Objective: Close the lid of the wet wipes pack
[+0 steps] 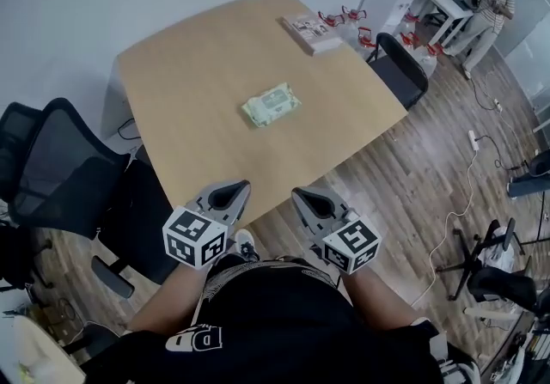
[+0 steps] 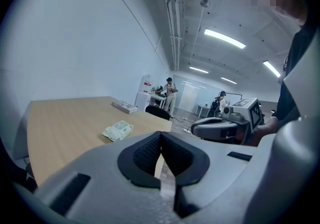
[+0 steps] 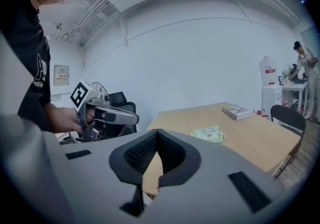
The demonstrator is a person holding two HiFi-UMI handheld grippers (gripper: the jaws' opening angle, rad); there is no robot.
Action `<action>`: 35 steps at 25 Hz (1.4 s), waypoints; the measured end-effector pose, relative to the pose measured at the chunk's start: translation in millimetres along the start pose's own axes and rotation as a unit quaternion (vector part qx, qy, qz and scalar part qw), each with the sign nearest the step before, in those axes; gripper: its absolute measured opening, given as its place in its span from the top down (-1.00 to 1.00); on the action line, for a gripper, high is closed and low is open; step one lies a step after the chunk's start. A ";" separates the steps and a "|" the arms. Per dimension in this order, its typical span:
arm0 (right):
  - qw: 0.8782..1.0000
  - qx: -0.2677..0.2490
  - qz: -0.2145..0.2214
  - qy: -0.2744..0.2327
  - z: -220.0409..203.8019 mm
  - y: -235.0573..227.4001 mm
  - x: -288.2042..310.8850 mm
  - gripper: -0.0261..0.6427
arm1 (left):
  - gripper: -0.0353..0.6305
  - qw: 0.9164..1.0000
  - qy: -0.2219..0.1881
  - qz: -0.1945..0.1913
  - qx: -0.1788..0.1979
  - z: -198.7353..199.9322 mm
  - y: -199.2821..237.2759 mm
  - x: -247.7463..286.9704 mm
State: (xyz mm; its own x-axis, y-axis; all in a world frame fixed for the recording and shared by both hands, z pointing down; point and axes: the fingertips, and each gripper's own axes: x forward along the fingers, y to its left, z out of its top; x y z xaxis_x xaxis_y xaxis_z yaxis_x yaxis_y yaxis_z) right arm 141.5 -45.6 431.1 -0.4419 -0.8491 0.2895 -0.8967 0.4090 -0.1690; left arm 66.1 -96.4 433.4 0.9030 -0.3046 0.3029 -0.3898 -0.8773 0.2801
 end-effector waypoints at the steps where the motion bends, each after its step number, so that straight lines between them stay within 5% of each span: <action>1: 1.000 0.003 0.002 -0.002 -1.7 1.6 -7.7 0.91 | 0.84 1.000 -0.002 0.003 0.000 0.5 -7.8 -1.1; 13: 1.000 0.020 0.007 -0.021 -20.6 16.5 -59.1 0.91 | 0.84 1.000 0.014 0.008 0.010 -31.2 -65.9 -20.9; 35: 0.997 0.034 -0.067 -0.013 -15.0 70.5 -6.5 0.91 | 0.84 0.998 0.008 -0.058 0.028 -13.1 -11.1 -68.0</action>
State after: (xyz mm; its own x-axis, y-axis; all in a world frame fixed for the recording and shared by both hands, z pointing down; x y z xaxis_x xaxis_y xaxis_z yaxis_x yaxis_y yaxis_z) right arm 80.8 -6.2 431.5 -0.3163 -0.9035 0.2892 -0.9435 0.2681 -0.1946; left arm 6.7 -61.0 421.6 0.9384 -0.1942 0.2857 -0.2715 -0.9260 0.2622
